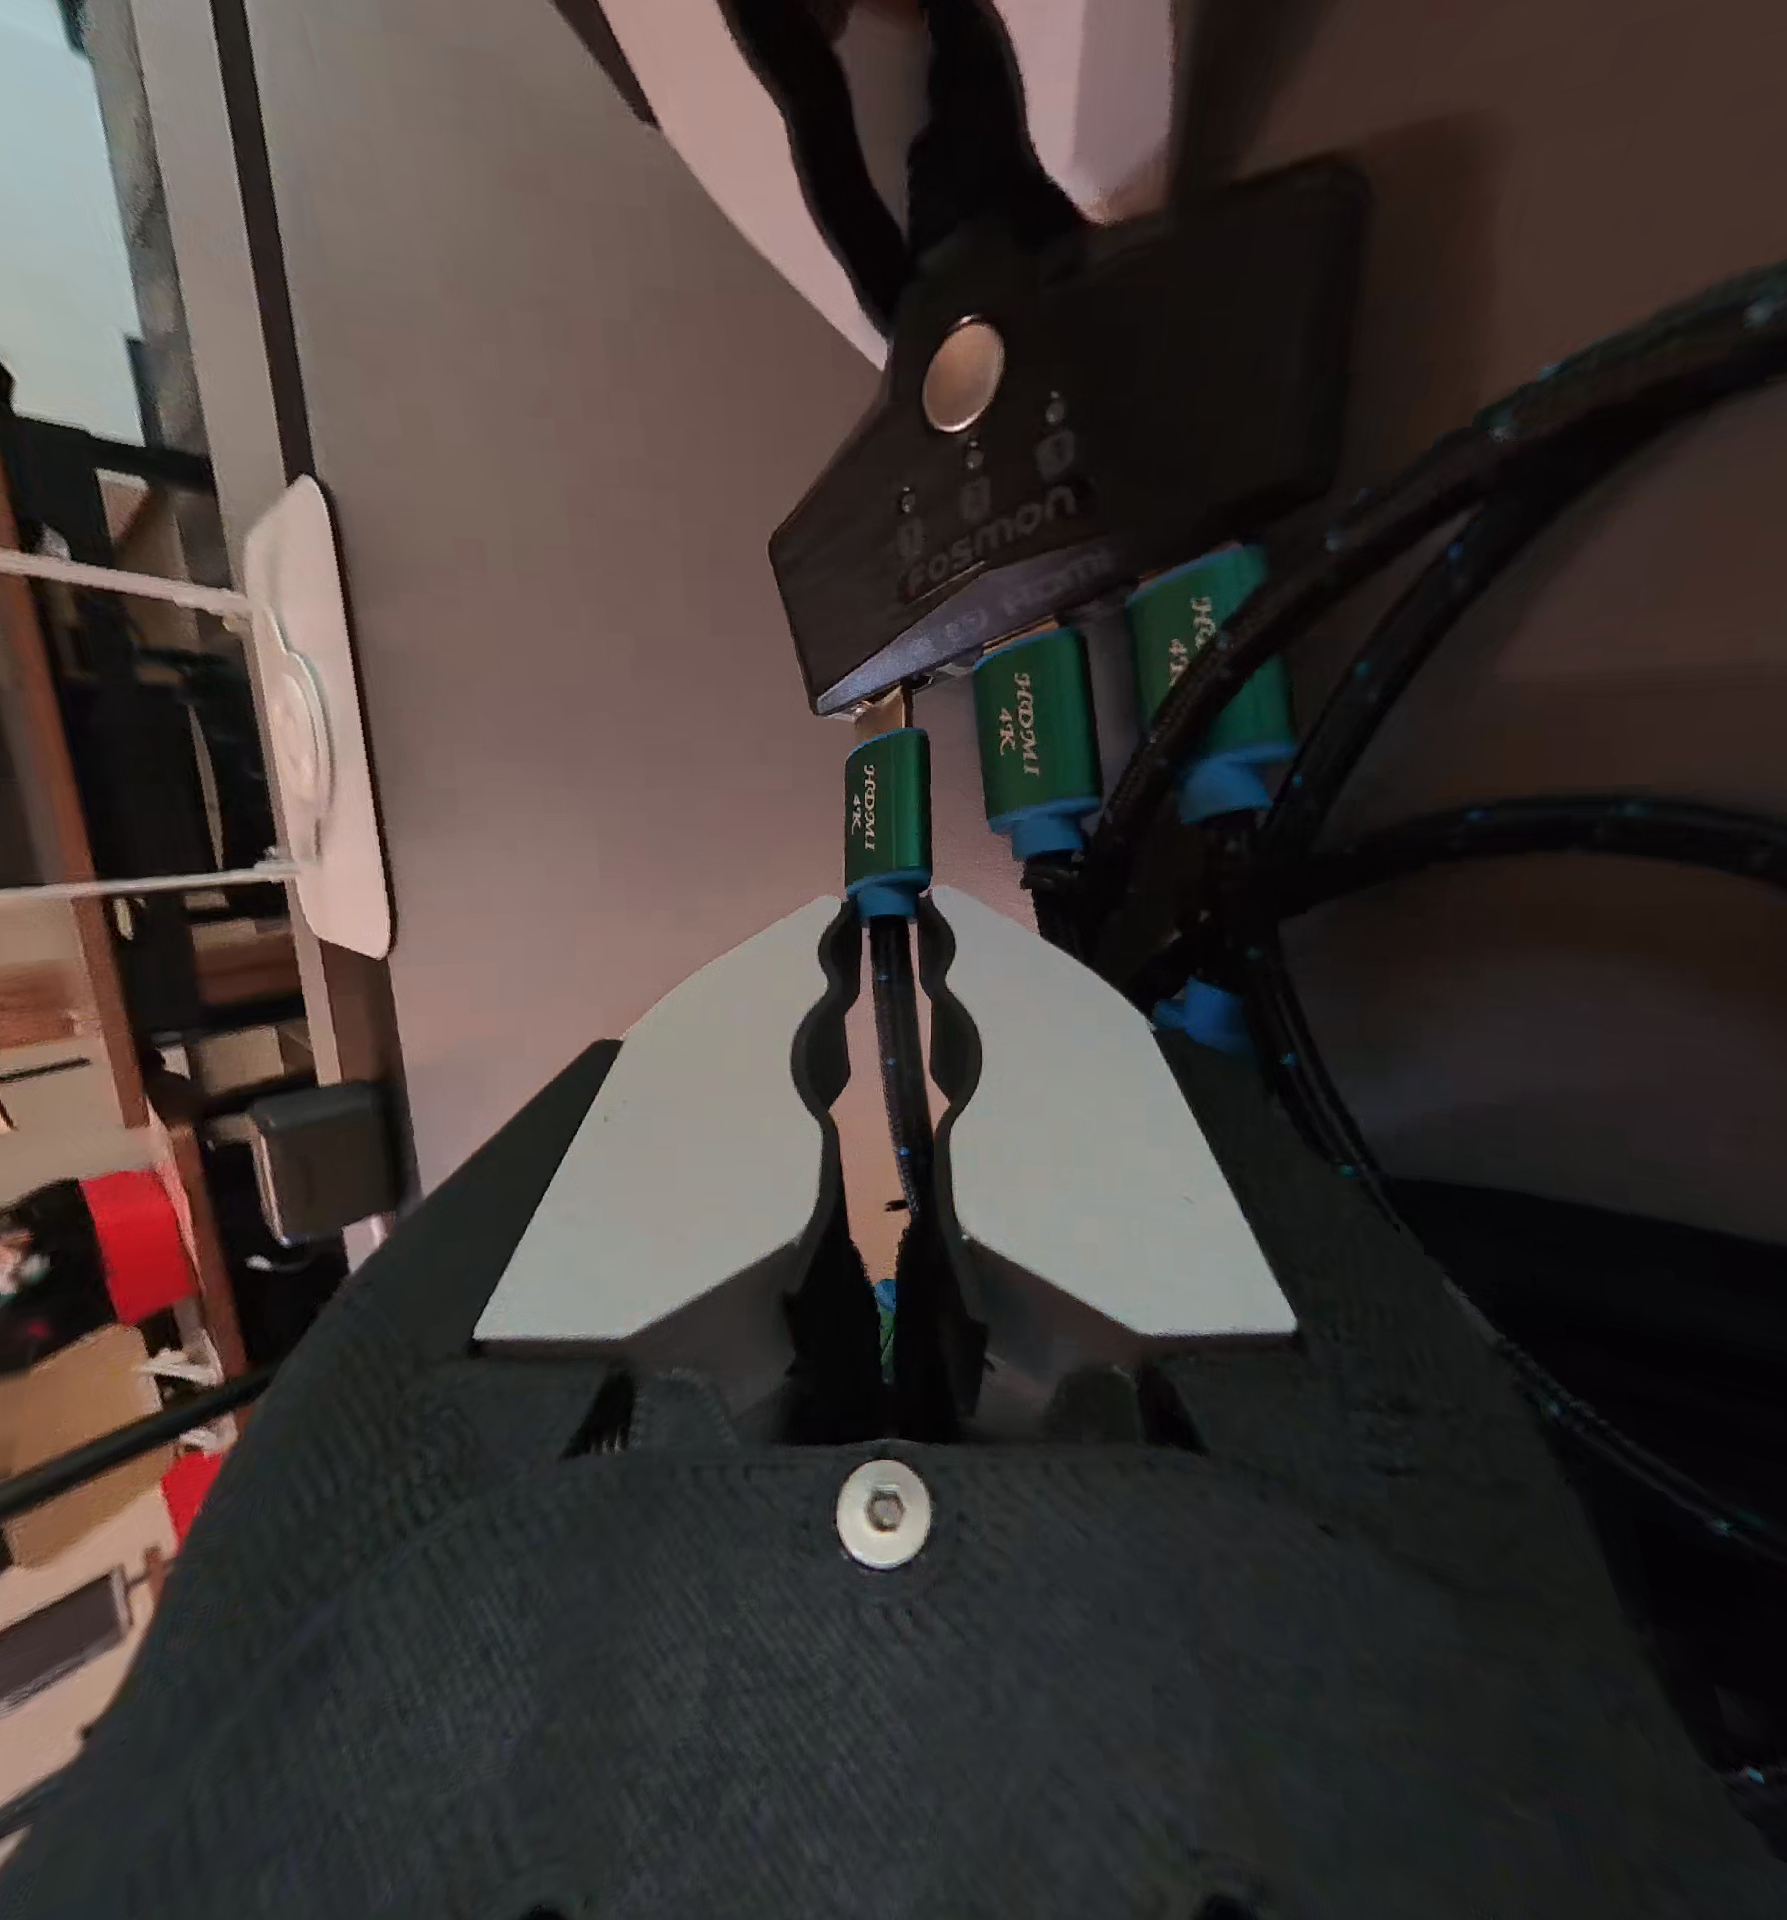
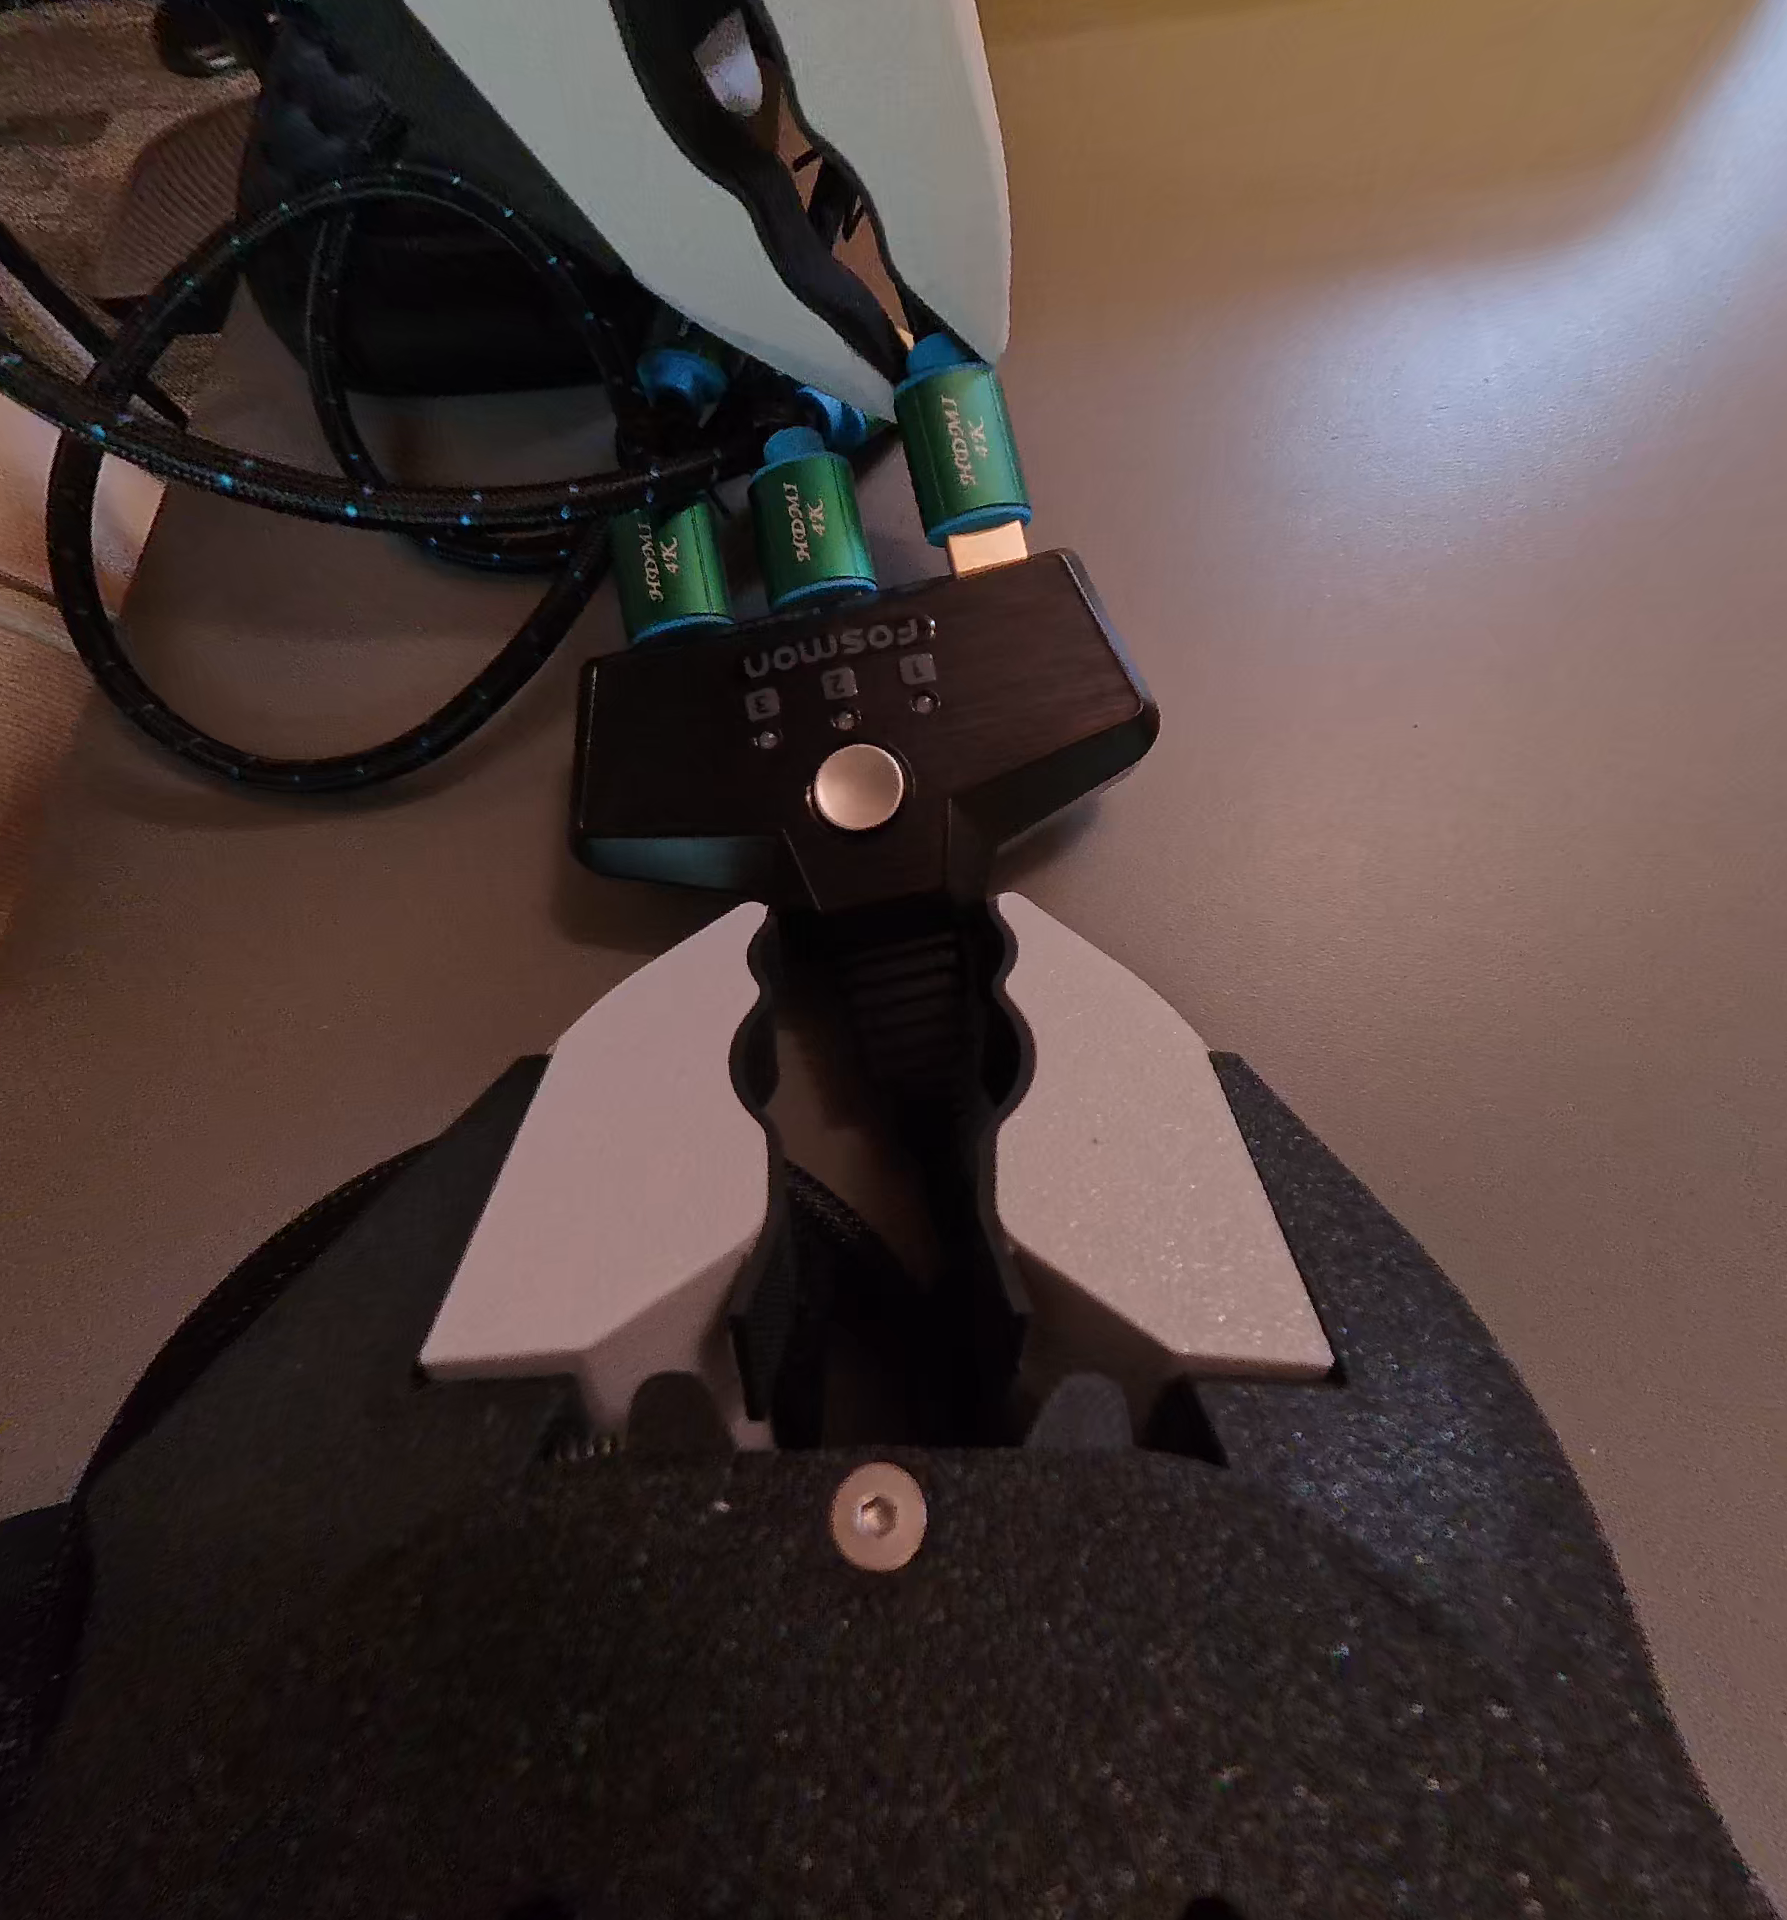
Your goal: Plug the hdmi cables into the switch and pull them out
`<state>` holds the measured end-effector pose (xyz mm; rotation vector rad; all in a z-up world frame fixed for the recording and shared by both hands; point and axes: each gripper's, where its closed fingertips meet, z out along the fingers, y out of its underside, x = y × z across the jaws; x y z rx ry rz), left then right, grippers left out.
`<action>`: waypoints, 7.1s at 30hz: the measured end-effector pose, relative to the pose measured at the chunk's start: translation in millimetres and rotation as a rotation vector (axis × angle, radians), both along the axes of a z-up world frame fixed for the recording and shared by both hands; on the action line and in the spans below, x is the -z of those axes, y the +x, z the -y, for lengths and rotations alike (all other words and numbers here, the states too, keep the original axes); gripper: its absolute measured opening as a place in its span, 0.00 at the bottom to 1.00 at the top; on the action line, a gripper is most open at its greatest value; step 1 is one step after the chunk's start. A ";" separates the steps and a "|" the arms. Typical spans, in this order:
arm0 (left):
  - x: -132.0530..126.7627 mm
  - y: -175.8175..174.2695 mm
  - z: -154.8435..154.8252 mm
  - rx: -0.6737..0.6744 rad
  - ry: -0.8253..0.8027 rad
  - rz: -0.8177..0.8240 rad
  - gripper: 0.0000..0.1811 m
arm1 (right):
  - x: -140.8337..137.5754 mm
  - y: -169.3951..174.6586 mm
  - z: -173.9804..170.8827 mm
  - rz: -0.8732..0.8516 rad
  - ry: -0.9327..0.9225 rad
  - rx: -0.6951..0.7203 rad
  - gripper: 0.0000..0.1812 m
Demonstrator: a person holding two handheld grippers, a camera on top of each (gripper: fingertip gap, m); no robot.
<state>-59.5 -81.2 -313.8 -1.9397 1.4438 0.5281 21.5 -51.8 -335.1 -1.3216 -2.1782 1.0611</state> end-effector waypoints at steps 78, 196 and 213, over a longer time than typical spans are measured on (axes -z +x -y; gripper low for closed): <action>16.5 2.7 -3.1 -0.018 -0.696 0.387 0.11 | 1.6 -1.4 -2.3 -0.011 0.029 0.028 0.21; -161.3 -74.9 77.5 -0.220 0.616 0.842 0.19 | -104.4 1.2 12.6 -0.668 0.076 0.305 0.36; -26.5 -286.3 -28.7 -0.454 -0.345 0.361 0.42 | -89.3 -3.0 4.6 -0.642 0.080 0.309 0.37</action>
